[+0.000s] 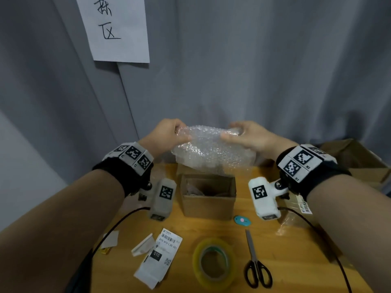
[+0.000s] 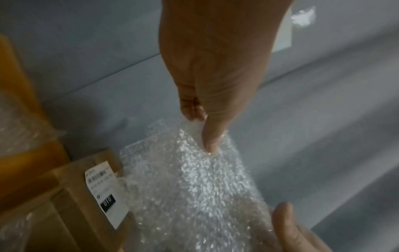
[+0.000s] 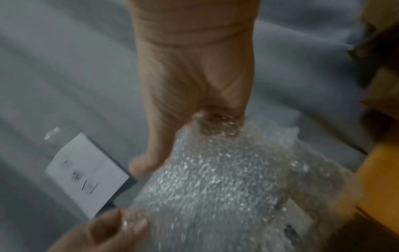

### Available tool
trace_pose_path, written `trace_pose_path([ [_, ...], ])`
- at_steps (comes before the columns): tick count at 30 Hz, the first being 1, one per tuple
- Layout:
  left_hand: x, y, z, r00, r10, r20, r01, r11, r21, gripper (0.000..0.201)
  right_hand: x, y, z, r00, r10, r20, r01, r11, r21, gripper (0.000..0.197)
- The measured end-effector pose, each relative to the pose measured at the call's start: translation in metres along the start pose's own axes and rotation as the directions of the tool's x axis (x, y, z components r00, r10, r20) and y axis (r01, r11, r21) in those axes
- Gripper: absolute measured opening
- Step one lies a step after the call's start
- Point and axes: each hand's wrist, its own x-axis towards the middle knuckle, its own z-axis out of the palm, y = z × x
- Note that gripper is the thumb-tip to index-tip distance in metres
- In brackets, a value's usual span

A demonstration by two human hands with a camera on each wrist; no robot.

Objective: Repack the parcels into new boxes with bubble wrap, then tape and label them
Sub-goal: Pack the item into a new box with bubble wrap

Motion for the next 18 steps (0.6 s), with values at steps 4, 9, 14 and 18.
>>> trace_pose_path([
  [4,0.000,0.004,0.002,0.970,0.146,-0.192,-0.177,0.972,-0.155,0.019,0.006,-0.003,0.000,0.998,-0.025,-0.052,-0.004,0.872,-0.490,0.060],
  [9,-0.004,-0.007,-0.004,0.976,-0.031,-0.215,-0.099,0.815,-0.571,0.028,-0.003,0.009,-0.004,0.971,-0.029,-0.238,0.120,0.919,0.376,0.029],
  [14,-0.011,-0.020,0.006,0.947,-0.116,0.299,0.288,0.716,-0.636,0.070,-0.006,0.017,0.003,0.980,0.079,-0.181,0.039,0.821,0.570,0.017],
  [18,-0.022,-0.025,0.017,0.975,-0.063,0.214,0.157,0.877,-0.455,0.013,-0.008,0.030,0.015,0.981,0.064,-0.181,0.045,0.840,0.540,0.019],
])
